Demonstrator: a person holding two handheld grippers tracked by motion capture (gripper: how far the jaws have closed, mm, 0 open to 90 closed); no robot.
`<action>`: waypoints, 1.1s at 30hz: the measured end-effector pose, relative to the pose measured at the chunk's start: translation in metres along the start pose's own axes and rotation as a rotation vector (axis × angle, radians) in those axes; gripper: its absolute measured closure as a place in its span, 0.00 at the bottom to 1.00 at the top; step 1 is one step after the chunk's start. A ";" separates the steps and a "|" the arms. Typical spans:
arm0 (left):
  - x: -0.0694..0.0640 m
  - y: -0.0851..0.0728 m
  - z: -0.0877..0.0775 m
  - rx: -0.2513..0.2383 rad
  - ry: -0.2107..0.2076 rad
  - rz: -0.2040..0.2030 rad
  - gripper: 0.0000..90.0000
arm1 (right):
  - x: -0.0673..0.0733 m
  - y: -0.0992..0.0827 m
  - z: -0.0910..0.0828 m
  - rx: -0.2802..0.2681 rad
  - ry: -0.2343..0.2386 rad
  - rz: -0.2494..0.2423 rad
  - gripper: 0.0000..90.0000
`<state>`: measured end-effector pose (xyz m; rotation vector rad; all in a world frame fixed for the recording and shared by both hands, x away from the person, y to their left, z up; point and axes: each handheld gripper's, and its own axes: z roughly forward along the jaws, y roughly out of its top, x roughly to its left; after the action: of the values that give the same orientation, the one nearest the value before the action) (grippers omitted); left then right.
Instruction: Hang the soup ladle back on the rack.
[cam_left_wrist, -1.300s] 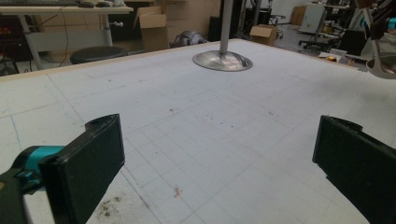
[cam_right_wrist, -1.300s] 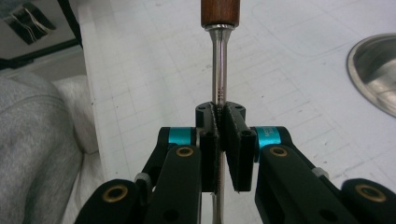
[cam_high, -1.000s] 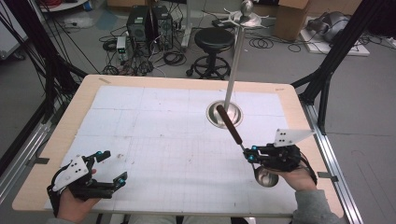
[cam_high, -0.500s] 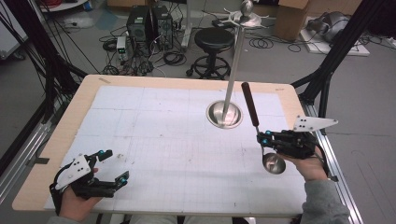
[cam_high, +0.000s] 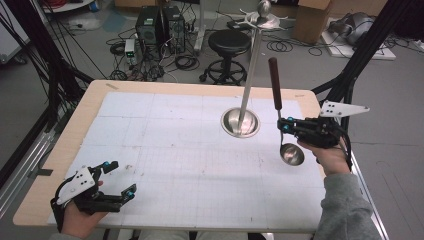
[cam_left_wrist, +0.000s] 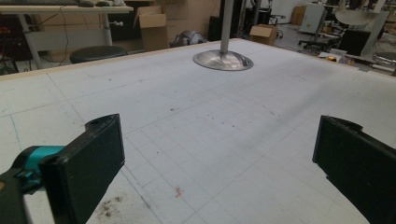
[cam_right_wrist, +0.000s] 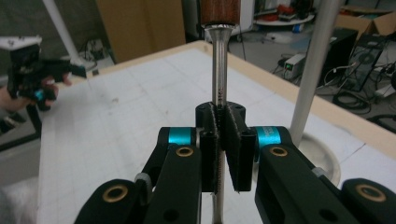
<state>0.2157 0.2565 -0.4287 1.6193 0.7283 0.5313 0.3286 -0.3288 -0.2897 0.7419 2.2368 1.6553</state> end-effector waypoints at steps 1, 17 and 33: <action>0.000 0.000 -0.001 -0.003 0.003 0.003 0.03 | -0.002 0.003 0.000 -0.006 -0.005 0.004 0.94; 0.002 -0.001 -0.009 -0.013 0.020 -0.012 0.03 | -0.029 0.034 -0.004 -0.019 -0.110 0.022 0.94; 0.003 -0.001 -0.016 -0.031 0.045 -0.015 0.03 | -0.044 0.050 -0.005 -0.038 -0.163 0.072 0.94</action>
<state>0.2065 0.2704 -0.4268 1.5760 0.7620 0.5669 0.3750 -0.3453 -0.2447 0.9221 2.0838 1.6022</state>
